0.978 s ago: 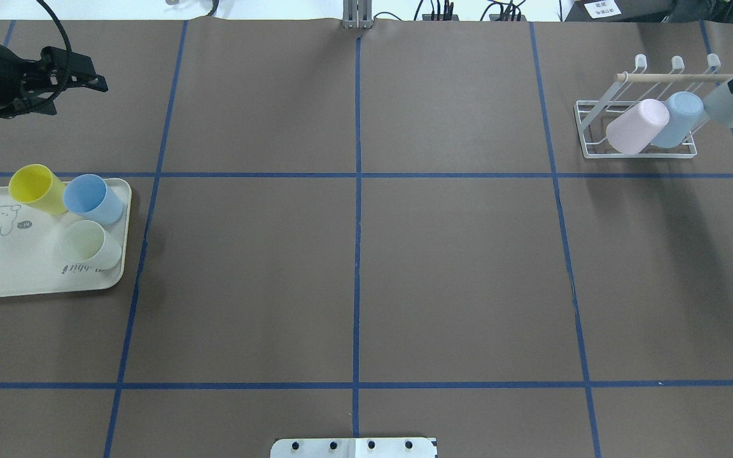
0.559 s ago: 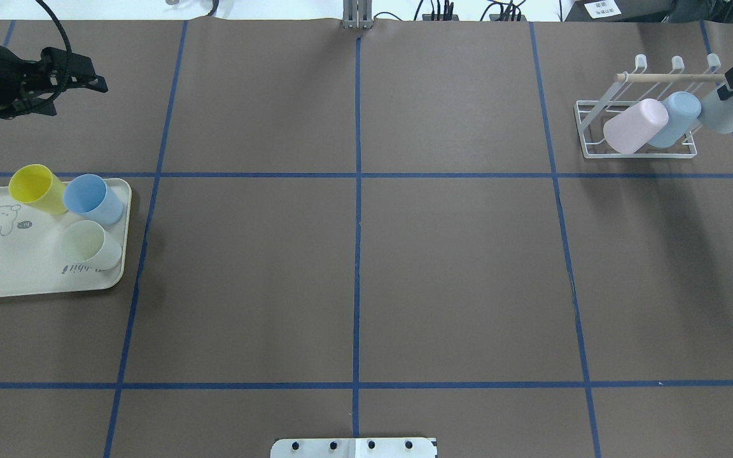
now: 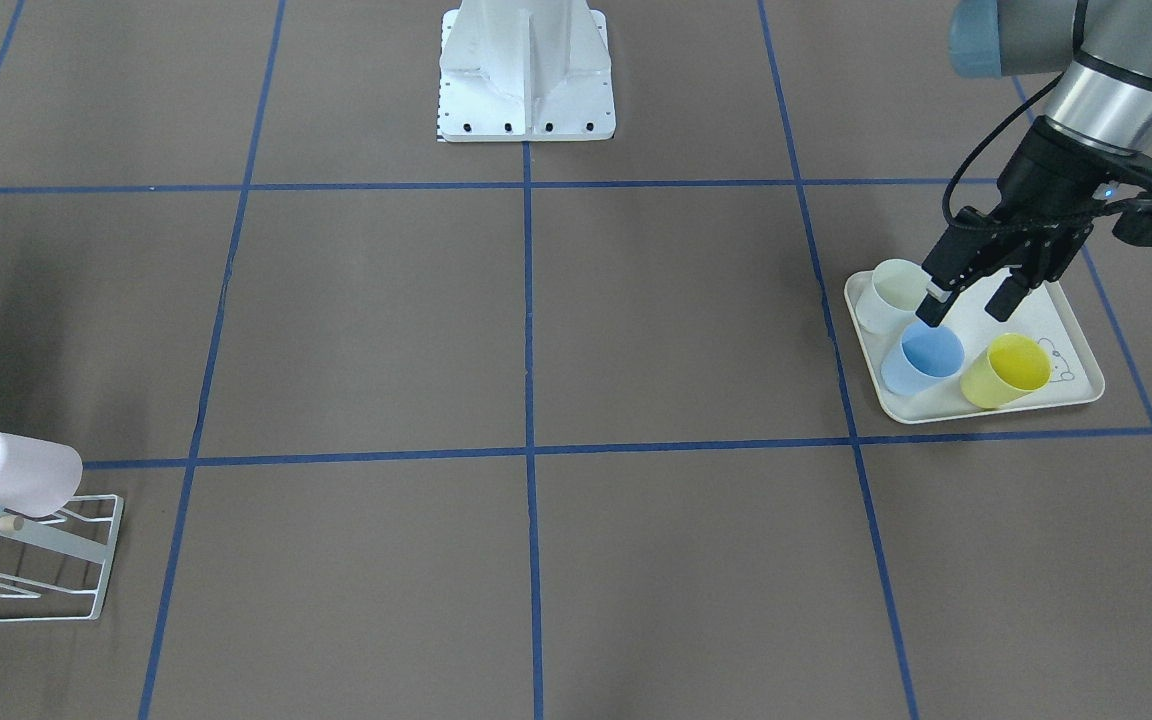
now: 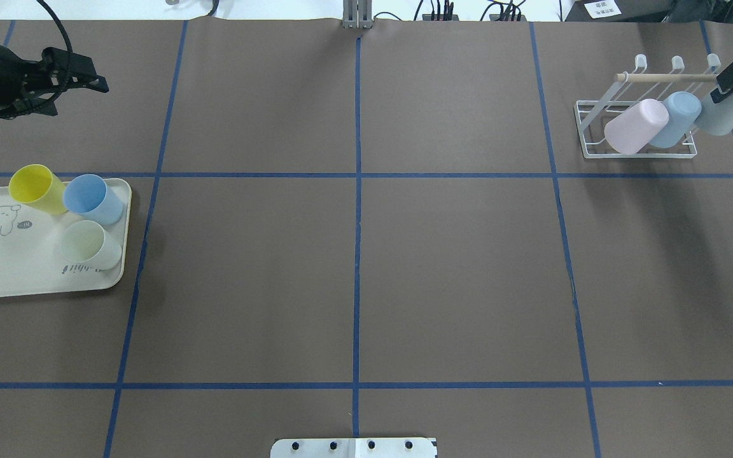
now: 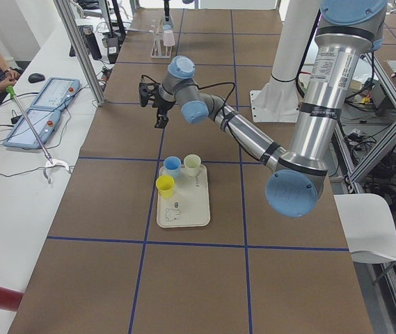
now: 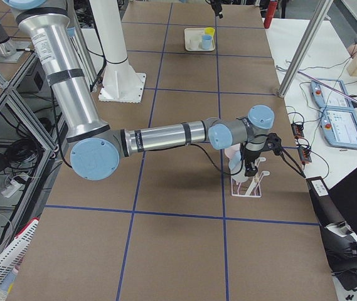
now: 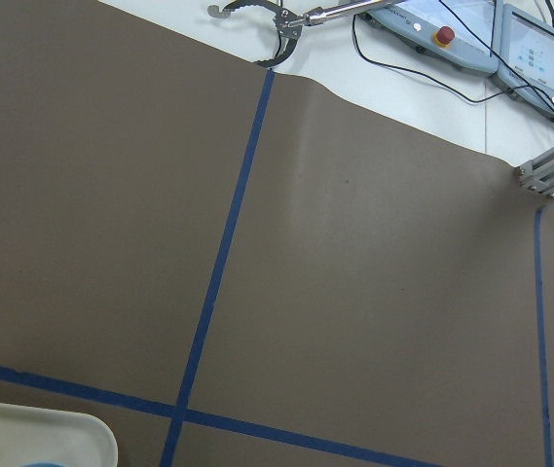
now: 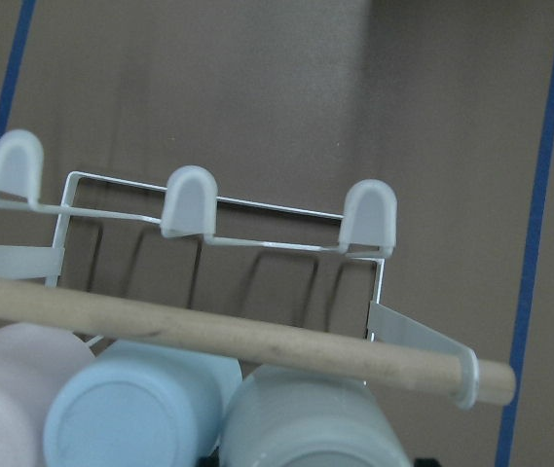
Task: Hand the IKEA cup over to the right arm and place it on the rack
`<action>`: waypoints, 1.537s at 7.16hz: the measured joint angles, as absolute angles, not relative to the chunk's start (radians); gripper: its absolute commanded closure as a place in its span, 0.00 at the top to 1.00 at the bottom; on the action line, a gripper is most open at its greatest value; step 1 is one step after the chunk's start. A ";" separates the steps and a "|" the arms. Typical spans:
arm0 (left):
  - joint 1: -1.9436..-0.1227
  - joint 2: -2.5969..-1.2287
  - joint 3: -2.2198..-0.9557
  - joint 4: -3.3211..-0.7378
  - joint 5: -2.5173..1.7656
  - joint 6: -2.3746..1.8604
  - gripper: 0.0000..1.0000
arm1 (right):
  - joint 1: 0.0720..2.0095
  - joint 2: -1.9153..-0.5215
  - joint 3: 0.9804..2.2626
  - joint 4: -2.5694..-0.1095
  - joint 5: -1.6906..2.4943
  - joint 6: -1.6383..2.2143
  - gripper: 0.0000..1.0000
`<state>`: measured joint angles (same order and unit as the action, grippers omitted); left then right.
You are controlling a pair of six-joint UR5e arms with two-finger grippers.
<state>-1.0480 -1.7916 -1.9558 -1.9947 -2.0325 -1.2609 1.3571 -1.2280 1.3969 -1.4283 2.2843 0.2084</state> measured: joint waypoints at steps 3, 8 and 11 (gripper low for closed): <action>-1.049 -1.776 -1.956 -1.989 -2.032 -1.234 1.00 | 1.343 -1.220 1.390 -1.427 2.269 0.215 0.99; -1.051 -1.576 -1.925 -1.967 -1.999 -0.907 1.00 | 1.347 -1.255 1.488 -1.429 2.319 0.240 0.99; -1.049 -1.569 -1.806 -1.975 -2.011 -0.889 0.97 | 1.347 -1.299 1.571 -1.428 2.352 0.309 0.99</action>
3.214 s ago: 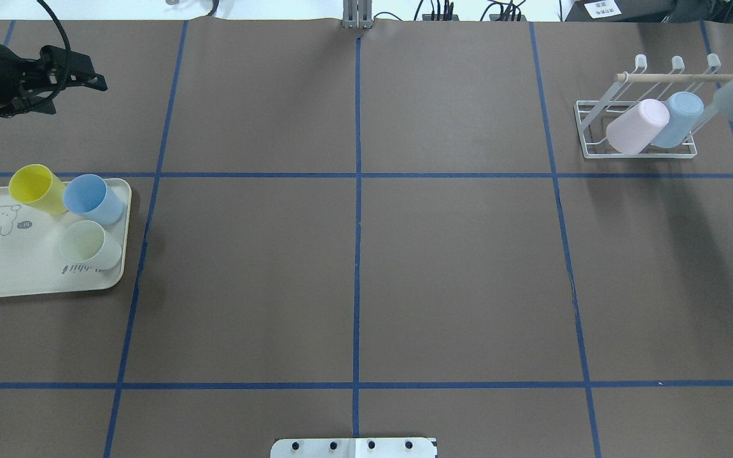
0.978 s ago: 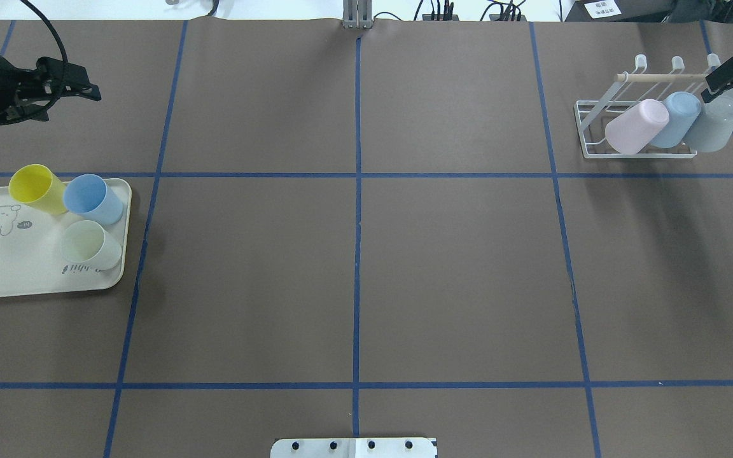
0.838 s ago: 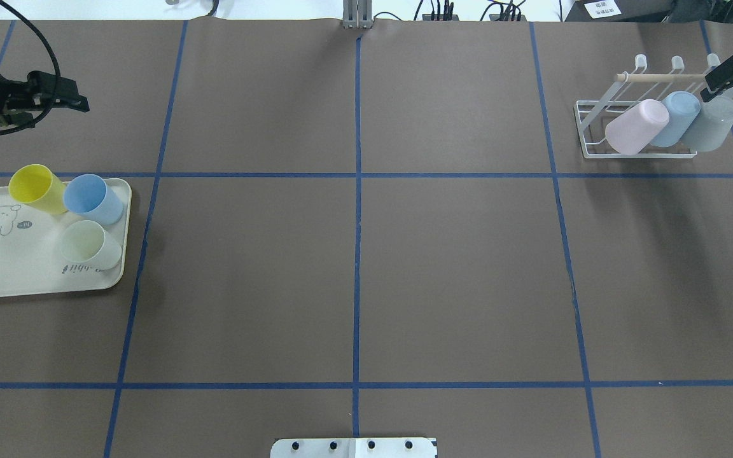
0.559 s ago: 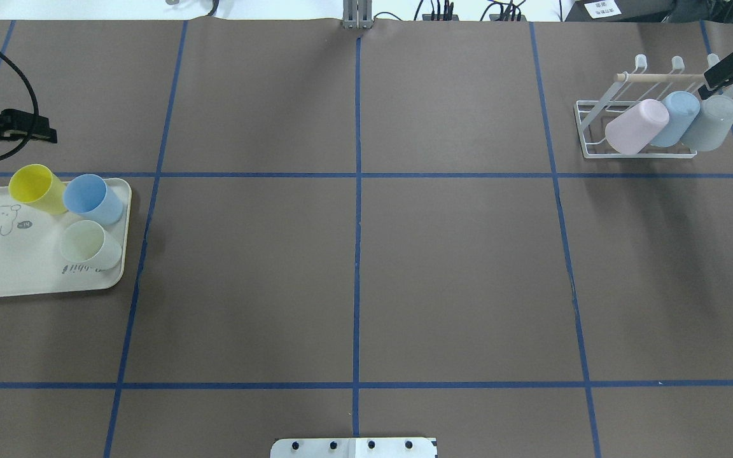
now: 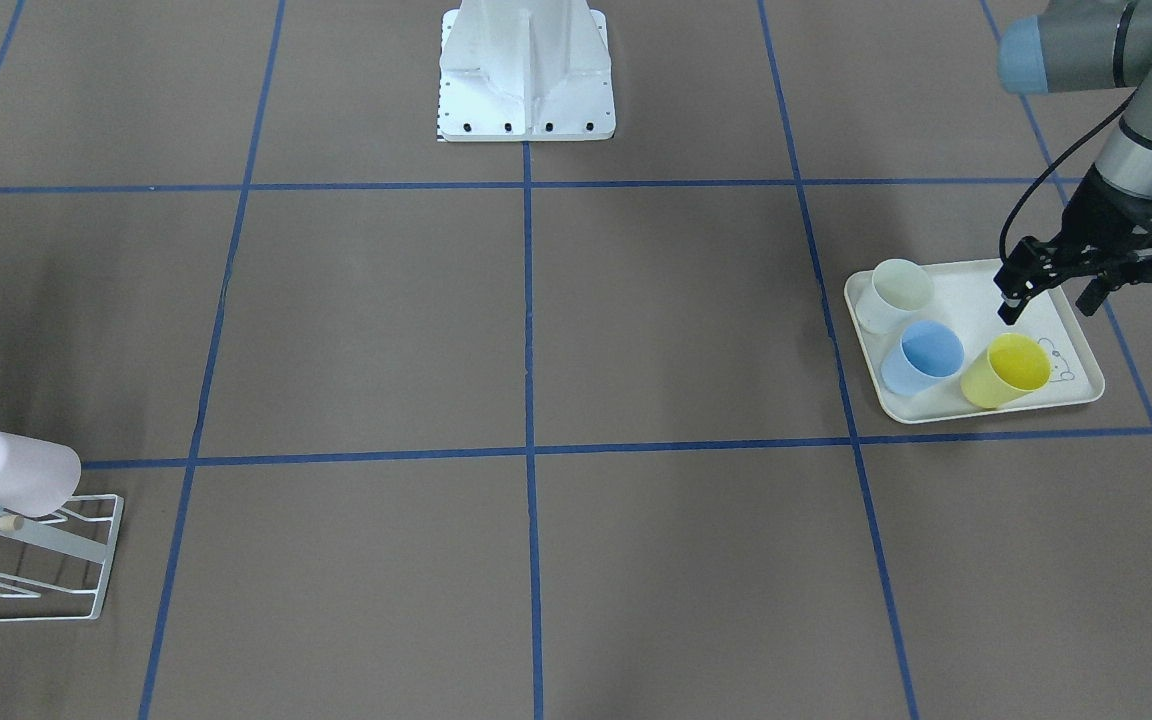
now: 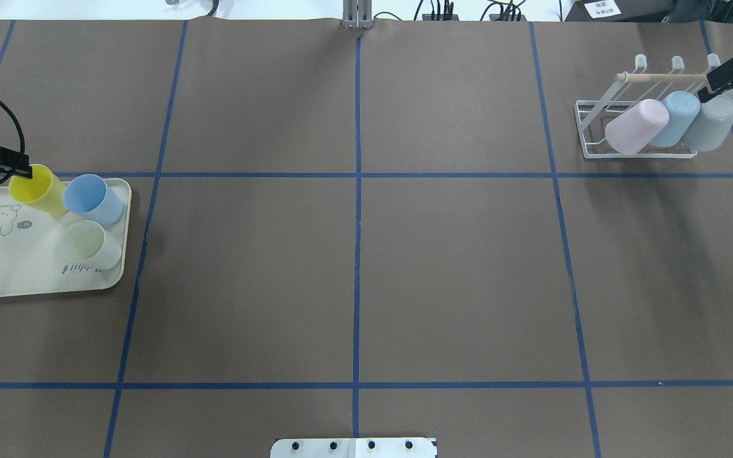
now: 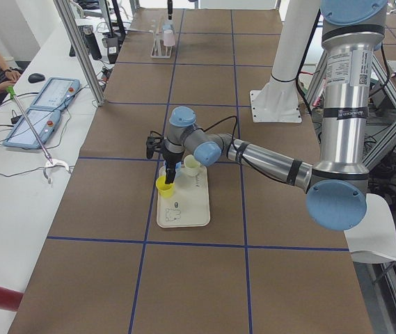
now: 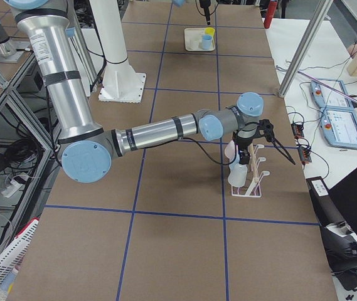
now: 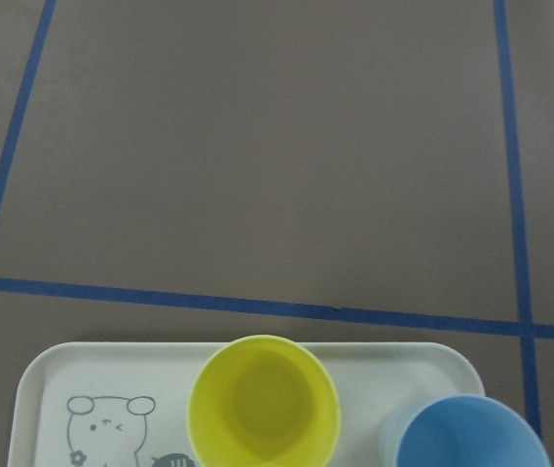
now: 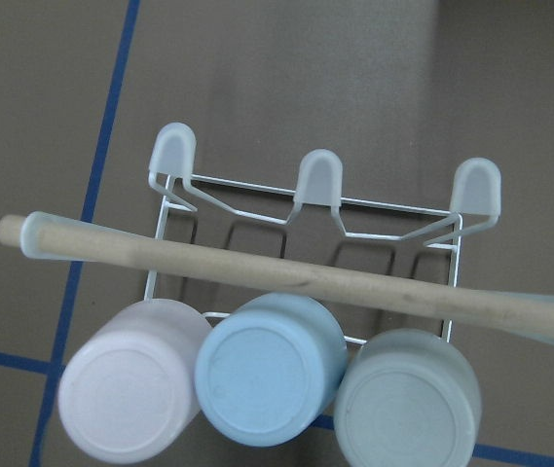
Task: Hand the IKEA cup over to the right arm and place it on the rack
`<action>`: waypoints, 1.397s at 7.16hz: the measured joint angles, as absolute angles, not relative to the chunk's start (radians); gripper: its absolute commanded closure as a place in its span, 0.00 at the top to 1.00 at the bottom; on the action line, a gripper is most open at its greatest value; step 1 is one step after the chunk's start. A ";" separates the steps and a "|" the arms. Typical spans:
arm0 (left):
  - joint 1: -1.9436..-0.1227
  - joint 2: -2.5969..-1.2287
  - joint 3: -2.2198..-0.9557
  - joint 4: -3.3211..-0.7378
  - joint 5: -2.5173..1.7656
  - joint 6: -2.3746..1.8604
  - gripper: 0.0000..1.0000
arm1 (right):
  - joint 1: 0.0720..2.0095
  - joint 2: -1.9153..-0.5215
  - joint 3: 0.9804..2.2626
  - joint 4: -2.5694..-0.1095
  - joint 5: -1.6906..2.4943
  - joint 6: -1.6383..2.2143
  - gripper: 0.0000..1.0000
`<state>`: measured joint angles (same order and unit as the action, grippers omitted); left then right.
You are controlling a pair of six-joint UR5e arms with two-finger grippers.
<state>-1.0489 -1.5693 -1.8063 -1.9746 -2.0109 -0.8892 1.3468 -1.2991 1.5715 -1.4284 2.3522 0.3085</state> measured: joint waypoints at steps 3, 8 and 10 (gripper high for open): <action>-1.064 -1.607 -1.704 -1.978 -2.100 -0.887 0.93 | 1.346 -1.316 1.603 -1.429 2.365 0.320 0.99; -1.071 -1.664 -1.581 -1.988 -2.137 -0.889 0.00 | 1.345 -1.319 1.606 -1.428 2.387 0.321 0.99; -1.072 -1.666 -1.574 -1.989 -2.155 -0.890 0.00 | 1.345 -1.319 1.607 -1.428 2.389 0.321 0.99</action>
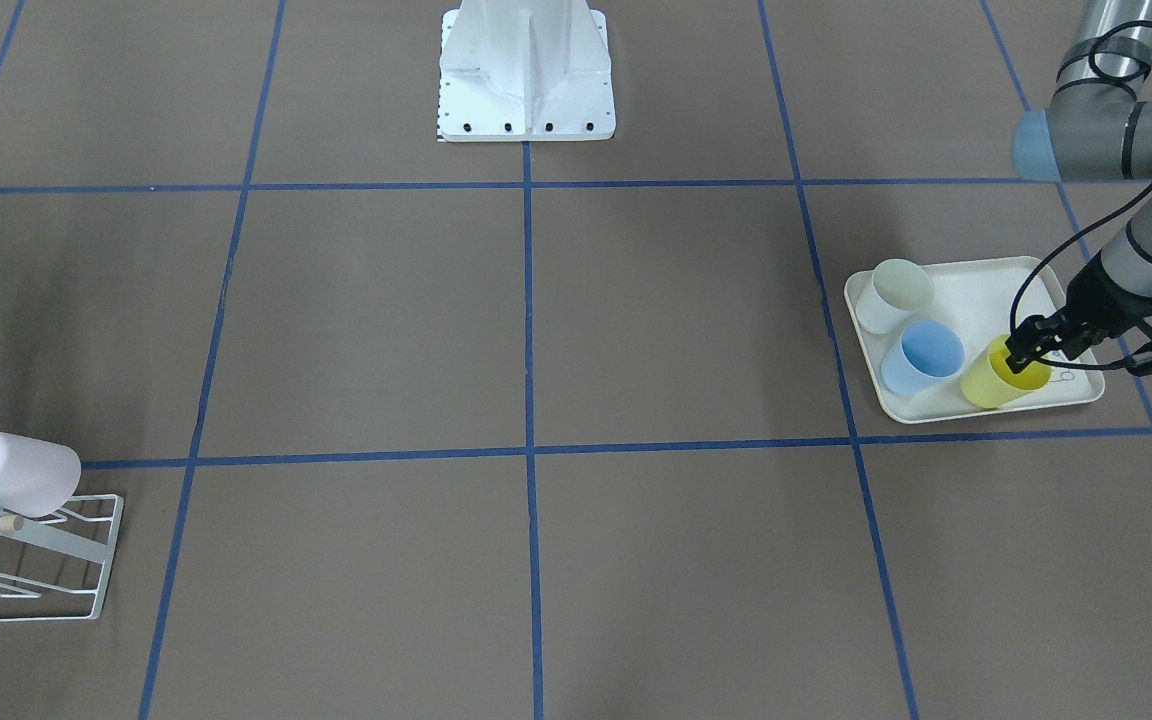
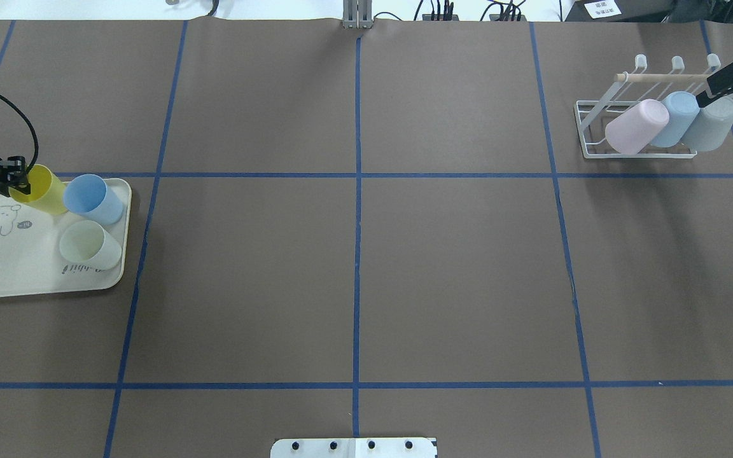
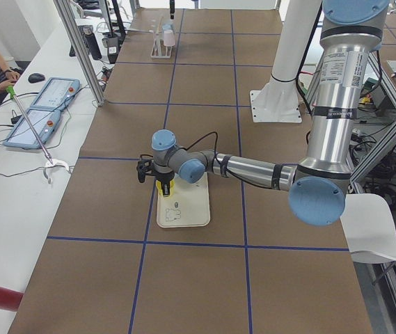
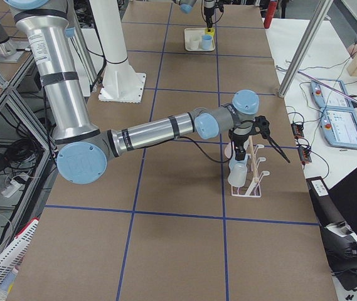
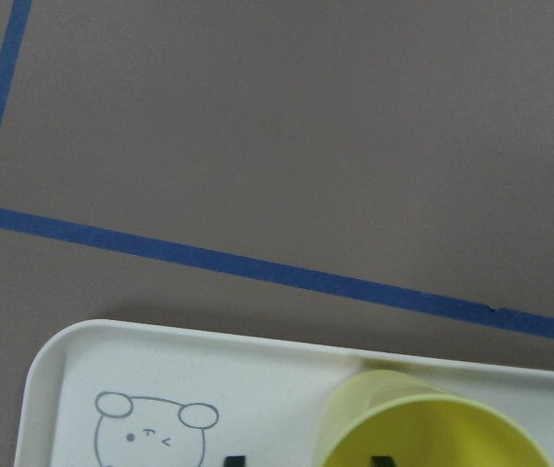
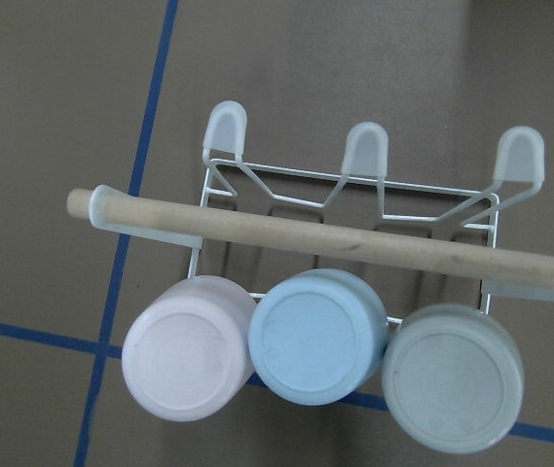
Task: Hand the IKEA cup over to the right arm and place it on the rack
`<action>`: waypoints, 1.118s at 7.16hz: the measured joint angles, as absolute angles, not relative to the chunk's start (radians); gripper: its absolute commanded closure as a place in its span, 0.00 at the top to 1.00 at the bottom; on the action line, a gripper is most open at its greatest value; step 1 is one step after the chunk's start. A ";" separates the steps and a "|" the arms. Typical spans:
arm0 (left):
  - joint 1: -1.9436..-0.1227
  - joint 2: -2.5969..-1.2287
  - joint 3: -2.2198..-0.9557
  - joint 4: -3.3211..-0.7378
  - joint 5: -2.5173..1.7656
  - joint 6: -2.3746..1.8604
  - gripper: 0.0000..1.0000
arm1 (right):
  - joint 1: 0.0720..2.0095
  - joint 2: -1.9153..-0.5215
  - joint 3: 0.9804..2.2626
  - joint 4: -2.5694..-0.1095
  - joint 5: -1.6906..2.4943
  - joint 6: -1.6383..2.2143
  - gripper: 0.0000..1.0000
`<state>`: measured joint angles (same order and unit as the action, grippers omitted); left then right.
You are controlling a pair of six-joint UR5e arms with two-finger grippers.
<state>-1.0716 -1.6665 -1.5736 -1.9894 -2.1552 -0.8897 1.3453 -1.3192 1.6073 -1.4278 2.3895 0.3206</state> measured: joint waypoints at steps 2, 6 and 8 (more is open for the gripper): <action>-1.121 -1.661 -1.583 -1.988 -2.194 -0.881 0.00 | 1.345 -1.319 1.608 -1.427 2.390 0.321 0.99; -1.259 -1.650 -1.700 -1.964 -2.271 -0.824 0.00 | 1.345 -1.320 1.641 -1.427 2.390 0.322 0.99; -1.258 -1.651 -1.830 -1.958 -2.306 -0.909 0.00 | 1.335 -1.320 1.689 -1.420 2.391 0.380 0.99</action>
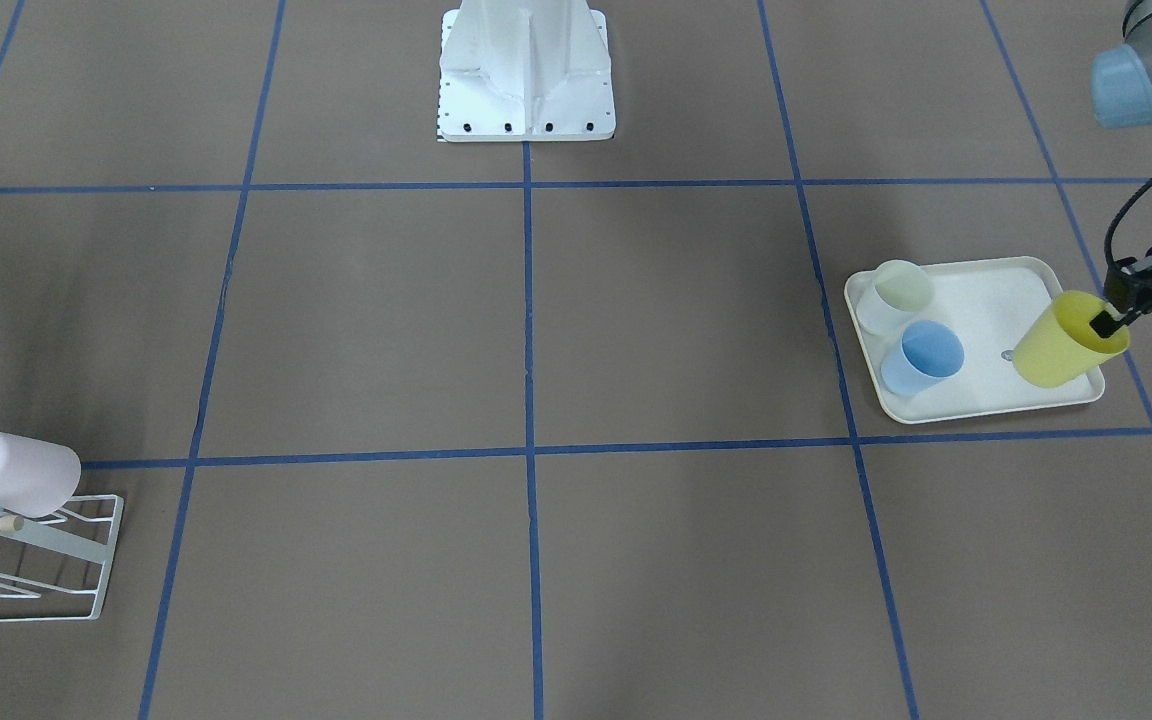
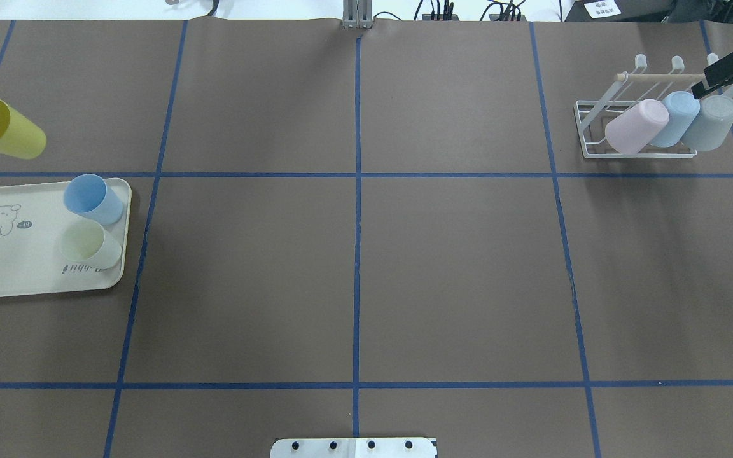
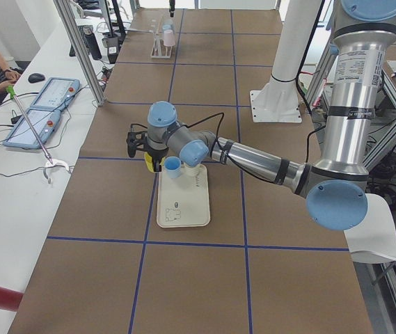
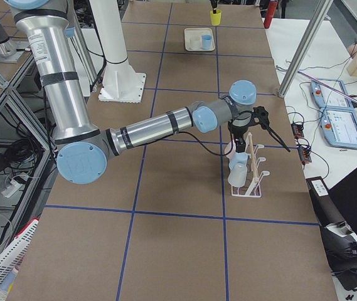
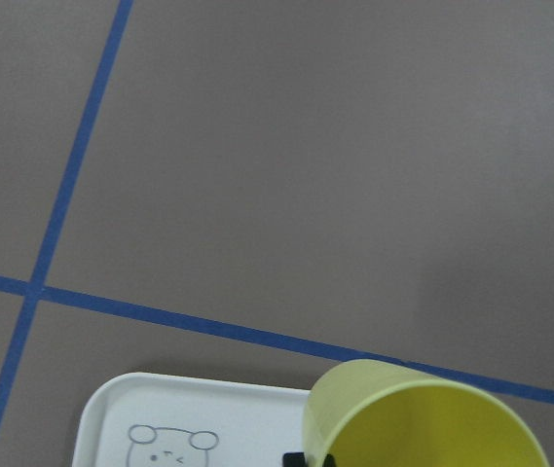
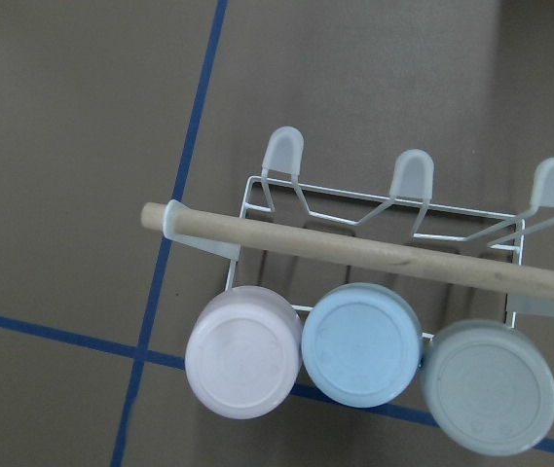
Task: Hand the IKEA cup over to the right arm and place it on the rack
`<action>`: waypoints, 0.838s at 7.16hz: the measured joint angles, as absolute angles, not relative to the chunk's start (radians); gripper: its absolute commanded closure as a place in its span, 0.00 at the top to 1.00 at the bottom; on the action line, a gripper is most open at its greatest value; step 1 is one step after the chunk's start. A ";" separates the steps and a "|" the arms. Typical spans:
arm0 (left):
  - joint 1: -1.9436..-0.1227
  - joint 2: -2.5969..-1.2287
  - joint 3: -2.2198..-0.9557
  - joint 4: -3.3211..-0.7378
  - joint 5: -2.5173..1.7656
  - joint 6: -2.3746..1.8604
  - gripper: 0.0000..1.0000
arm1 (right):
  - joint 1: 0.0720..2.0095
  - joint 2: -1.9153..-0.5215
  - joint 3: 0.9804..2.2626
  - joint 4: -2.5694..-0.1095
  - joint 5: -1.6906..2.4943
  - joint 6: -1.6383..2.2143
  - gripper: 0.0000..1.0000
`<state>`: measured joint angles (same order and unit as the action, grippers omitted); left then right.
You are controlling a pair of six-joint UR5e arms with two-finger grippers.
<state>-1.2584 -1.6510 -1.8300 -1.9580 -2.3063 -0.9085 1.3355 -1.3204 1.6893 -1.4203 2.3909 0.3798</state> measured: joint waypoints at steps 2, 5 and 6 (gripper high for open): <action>-1.253 -1.698 -1.936 -1.961 -2.385 -1.128 0.00 | 1.286 -1.319 1.744 -1.332 2.391 0.590 0.99; -1.092 -1.861 -2.019 -2.052 -2.423 -1.624 0.00 | 1.158 -1.319 1.758 -0.934 2.392 1.109 0.99; -1.015 -1.921 -2.021 -2.105 -2.412 -1.763 0.00 | 1.128 -1.319 1.757 -0.786 2.391 1.277 0.98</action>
<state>-1.0155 -1.9215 -2.0214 -2.1046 -2.4125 -1.7627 1.1276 -1.3188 1.7571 -0.7863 2.3915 1.2769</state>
